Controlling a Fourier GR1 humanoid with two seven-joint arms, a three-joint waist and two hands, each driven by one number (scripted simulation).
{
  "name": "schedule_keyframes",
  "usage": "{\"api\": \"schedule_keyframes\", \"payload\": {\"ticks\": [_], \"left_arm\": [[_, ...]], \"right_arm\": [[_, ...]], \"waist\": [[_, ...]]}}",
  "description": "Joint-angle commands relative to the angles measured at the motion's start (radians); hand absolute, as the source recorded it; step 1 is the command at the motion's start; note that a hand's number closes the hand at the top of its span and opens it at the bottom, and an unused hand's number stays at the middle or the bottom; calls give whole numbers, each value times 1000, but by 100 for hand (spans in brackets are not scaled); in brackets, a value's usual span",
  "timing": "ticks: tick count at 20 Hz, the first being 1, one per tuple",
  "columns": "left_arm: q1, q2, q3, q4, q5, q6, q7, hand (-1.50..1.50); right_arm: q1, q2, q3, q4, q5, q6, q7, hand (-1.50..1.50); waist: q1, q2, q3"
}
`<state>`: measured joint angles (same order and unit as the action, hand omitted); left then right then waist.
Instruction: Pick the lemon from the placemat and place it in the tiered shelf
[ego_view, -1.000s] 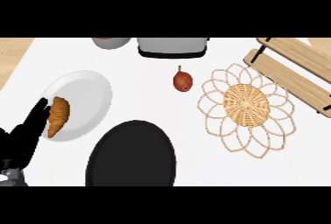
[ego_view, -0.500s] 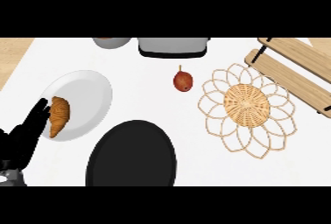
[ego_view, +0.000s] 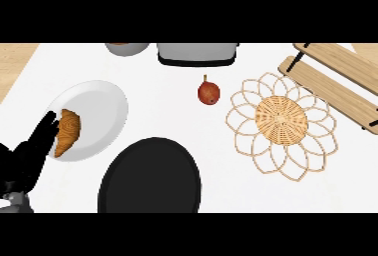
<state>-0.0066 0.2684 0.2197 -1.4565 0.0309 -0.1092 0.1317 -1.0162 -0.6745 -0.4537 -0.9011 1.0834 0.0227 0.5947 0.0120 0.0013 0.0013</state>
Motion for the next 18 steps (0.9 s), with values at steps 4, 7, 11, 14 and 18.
{"api": "schedule_keyframes", "payload": {"ticks": [4, 7, 11, 14, 18], "left_arm": [[-26, -3, 10, 35, -3, 5, 8, 0], [-11, -55, -34, 19, -39, 40, 6, 0], [42, -19, 6, 29, -4, -15, -40, 0], [-22, -1, 29, 105, -4, -11, -49, 0], [21, -6, 27, 23, 3, -11, -17, 0]], "right_arm": [[9, 36, -75, -45, -120, -75, -3, -150], [7, 24, -141, -47, -199, -80, -20, -150], [-18, 15, -174, -151, -289, -15, 31, -150], [33, 26, -217, -278, -363, -5, 37, -150], [67, -38, -264, -451, -435, 73, 98, -150]], "waist": [[-12, -2, -1], [-13, -3, -1], [-16, -6, -2], [-31, -7, -2], [-32, -11, -2]]}}
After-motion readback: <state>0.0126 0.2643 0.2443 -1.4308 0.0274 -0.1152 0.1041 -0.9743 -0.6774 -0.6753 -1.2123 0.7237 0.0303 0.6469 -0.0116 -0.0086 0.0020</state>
